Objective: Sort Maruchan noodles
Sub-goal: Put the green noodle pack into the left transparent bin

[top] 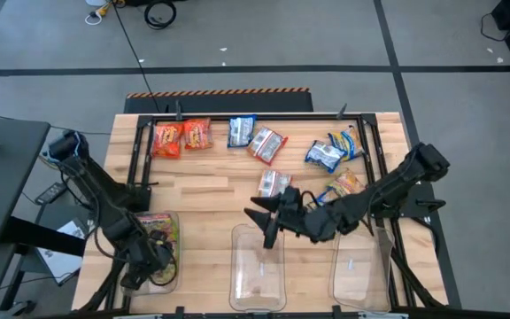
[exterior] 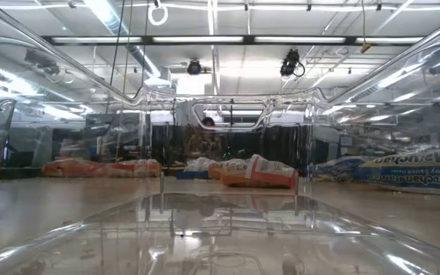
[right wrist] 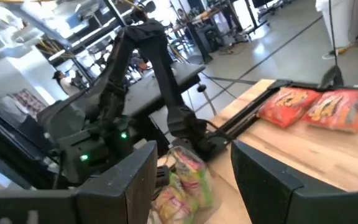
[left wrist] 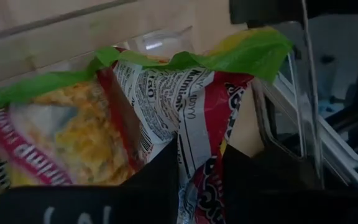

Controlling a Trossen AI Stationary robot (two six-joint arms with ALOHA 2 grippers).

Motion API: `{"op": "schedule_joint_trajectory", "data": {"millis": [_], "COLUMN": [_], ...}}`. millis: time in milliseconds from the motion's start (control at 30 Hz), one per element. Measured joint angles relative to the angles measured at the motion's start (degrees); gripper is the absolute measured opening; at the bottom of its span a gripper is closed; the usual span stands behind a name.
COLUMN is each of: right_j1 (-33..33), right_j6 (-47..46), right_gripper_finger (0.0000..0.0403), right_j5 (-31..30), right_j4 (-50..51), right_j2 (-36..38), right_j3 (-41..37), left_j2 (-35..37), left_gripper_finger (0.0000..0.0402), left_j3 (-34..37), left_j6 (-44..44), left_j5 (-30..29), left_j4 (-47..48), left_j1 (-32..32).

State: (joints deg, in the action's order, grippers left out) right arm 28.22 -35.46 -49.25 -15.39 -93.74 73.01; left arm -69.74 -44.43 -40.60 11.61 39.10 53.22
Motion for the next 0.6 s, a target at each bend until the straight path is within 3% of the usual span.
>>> {"op": "schedule_joint_trajectory", "data": {"millis": [267,467,600], "right_j1": [1.0,-2.5,-4.5], "right_j6": [2.4,7.8,9.9], "right_gripper_finger": [0.0210,0.0210,0.0210], "right_j5": [-5.1,-4.8,-2.9], "right_j4": [0.0,-0.5,-0.4], "right_j2": [-0.7,-0.1,0.1], "right_j3": [0.0,0.0,0.0], "left_j2": [0.0,0.0,0.0], "left_gripper_finger": [0.0139,0.0193,0.0205], "left_j3": [0.9,-0.2,-3.1], "left_j6": [-1.7,-2.2,-1.8], "left_j5": [4.8,5.5,8.5], "left_j4": [-4.7,-4.5,0.1], "left_j1": [-0.4,-0.4,-2.0]}}
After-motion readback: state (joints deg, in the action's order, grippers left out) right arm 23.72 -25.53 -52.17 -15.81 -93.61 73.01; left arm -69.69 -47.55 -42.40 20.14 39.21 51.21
